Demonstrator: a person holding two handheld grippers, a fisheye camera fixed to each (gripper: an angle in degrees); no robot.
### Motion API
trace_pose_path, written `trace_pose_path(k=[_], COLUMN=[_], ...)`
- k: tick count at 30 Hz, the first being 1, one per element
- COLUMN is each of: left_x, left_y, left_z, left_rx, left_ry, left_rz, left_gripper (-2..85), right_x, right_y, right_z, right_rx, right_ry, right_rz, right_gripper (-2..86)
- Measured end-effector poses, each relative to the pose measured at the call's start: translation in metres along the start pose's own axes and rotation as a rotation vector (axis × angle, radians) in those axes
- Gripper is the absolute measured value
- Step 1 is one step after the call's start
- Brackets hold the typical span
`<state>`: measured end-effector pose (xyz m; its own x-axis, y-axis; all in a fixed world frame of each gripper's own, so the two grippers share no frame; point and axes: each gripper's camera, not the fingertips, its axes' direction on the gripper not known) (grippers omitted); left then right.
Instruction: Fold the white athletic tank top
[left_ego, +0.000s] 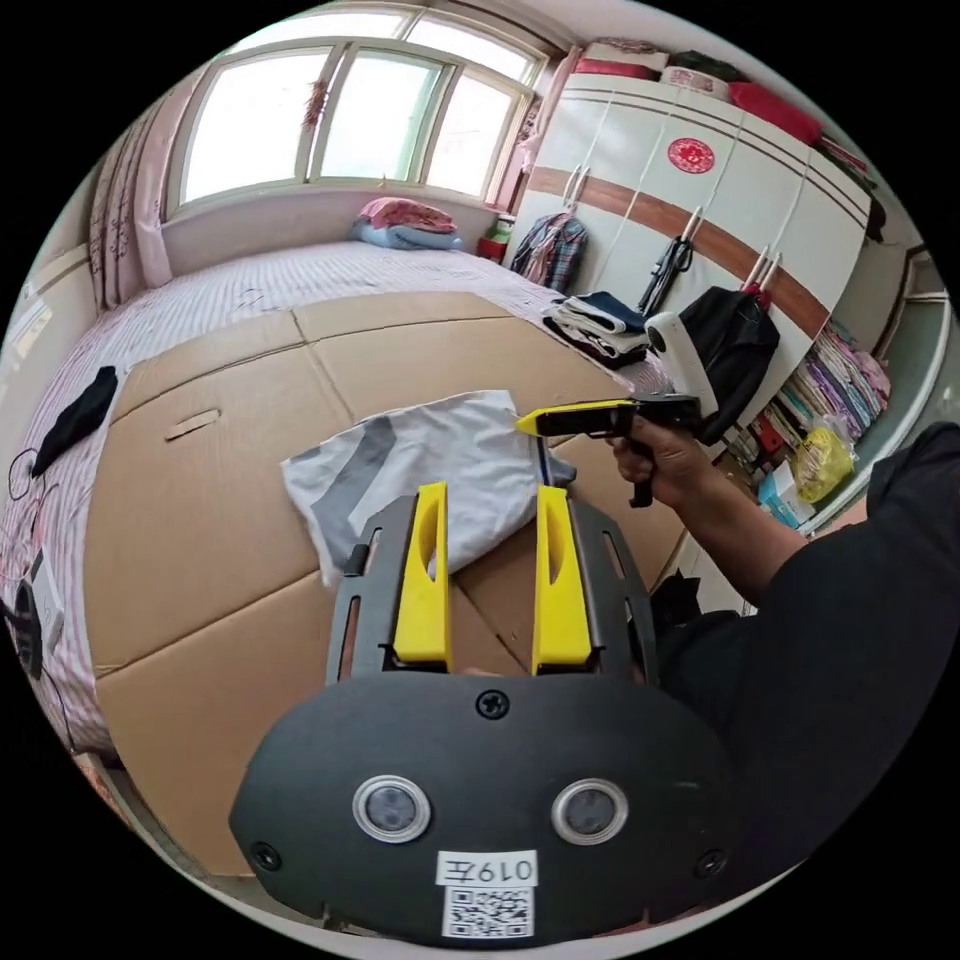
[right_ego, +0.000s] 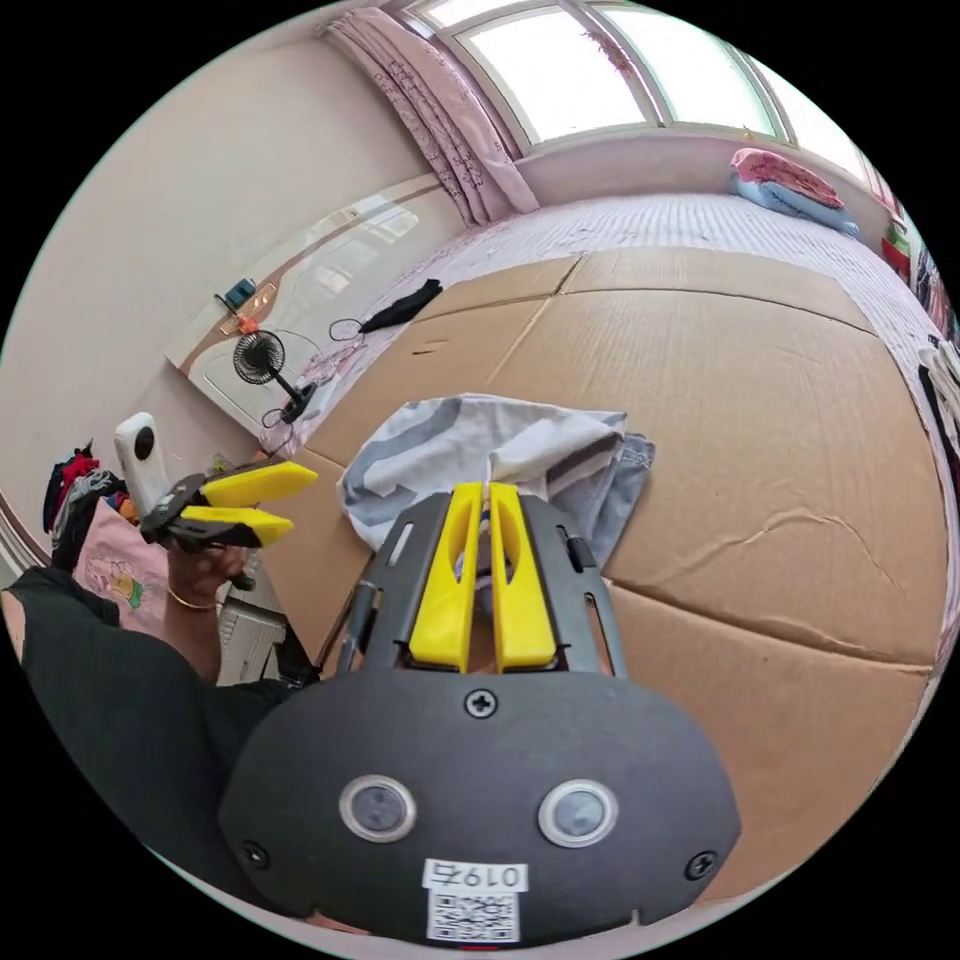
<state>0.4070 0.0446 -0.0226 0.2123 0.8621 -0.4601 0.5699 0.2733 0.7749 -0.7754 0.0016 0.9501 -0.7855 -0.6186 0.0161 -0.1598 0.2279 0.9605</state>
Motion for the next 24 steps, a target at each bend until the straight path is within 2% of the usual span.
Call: trace_pose_path(k=[3, 5, 8, 9, 12, 17, 21, 24], left_x=[0.051, 0.075, 0.095, 0.099, 0.103, 0.117, 0.132, 0.163], left_y=[0.006, 0.011, 0.022, 0.030, 0.051, 0.055, 0.046, 0.039], left_z=[0.009, 0.012, 0.003, -0.012, -0.062, -0.146, -0.237, -0.291], left_rx=[0.040, 0.050, 0.059, 0.100, 0.228, 0.344, 0.511, 0.581], left_ry=[0.026, -0.044, -0.242, -0.293, -0.267, -0.358, -0.279, -0.343], left_rz=[0.070, 0.075, 0.006, -0.013, 0.008, 0.102, 0.247, 0.347], left_gripper=[13.8, 13.0, 7.0, 4.5, 2.4, 1.3, 1.0, 0.9], right_x=[-0.028, -0.053, -0.087, -0.095, -0.108, -0.147, -0.216, -0.269], right_y=[-0.016, -0.027, -0.043, -0.048, -0.063, -0.100, -0.117, -0.120], right_z=[-0.023, -0.036, -0.064, -0.079, -0.125, -0.186, -0.273, -0.315], right_rx=[0.042, 0.051, 0.082, 0.113, 0.212, 0.314, 0.510, 0.627], right_ry=[-0.082, -0.087, -0.103, -0.091, -0.070, -0.241, -0.153, -0.012], right_rz=[-0.064, -0.135, -0.238, -0.271, -0.330, -0.476, -0.671, -0.786], right_gripper=[0.1, -0.1, -0.4, -0.5, -0.8, -0.9, -1.0, -1.0])
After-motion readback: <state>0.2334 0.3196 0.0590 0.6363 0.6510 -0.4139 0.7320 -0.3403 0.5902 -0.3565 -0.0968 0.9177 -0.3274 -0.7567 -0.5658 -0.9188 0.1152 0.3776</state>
